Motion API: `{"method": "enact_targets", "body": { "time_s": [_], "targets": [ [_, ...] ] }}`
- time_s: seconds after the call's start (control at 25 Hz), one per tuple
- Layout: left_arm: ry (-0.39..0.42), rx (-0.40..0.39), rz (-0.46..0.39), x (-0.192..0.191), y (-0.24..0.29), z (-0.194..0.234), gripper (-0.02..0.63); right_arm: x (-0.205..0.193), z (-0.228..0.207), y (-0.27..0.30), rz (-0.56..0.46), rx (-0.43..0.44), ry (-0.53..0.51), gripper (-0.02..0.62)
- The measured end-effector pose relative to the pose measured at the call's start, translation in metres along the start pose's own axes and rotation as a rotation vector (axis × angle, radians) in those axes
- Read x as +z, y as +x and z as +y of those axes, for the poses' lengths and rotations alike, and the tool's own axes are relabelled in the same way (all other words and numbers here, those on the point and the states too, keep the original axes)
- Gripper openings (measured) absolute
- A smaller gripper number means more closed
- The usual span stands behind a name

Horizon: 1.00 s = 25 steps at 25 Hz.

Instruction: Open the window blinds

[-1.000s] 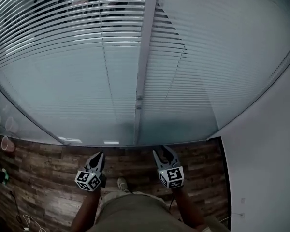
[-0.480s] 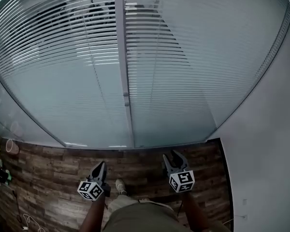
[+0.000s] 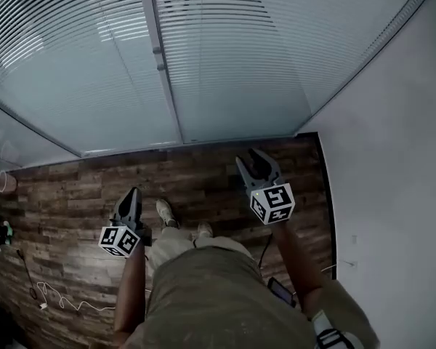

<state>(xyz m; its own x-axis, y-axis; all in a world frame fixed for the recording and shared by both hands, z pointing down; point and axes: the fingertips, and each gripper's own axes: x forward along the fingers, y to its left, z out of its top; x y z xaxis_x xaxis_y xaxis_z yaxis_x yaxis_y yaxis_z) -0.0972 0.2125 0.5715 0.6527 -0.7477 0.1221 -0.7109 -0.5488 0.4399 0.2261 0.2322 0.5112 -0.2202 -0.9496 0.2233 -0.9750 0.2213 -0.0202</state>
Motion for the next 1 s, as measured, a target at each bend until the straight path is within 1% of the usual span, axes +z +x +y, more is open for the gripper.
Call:
{"method": "enact_targets", "body": {
  "time_s": [0.16,0.28,0.36,0.48,0.68,0.84,1.0],
  "targets": [
    [0.048,-0.019,0.034,-0.016,-0.011,-0.01,0.015,-0.017,0.015,-0.006,0.057,0.048,-0.002,0.161],
    [0.105,-0.019,0.037,-0.009,-0.017,-0.005,0.014,-0.01,0.032,-0.004,0.089,0.117,-0.003,0.161],
    [0.127,-0.014,0.034,-0.004,-0.019,0.002,0.015,-0.004,0.04,0.0,0.103,0.149,-0.042,0.161],
    [0.127,-0.017,0.042,-0.001,-0.022,0.01,0.014,0.0,0.047,0.003,0.124,0.151,-0.086,0.161],
    [0.134,-0.033,0.069,0.007,-0.037,0.025,0.015,0.008,0.077,0.015,0.119,0.125,-0.083,0.16],
    [0.136,-0.05,0.072,0.019,-0.064,0.046,0.015,0.017,0.123,0.027,0.101,0.133,-0.081,0.161],
    [0.12,-0.041,0.063,0.024,-0.096,0.071,0.015,0.019,0.173,0.035,0.092,0.163,-0.098,0.161]
  ]
}}
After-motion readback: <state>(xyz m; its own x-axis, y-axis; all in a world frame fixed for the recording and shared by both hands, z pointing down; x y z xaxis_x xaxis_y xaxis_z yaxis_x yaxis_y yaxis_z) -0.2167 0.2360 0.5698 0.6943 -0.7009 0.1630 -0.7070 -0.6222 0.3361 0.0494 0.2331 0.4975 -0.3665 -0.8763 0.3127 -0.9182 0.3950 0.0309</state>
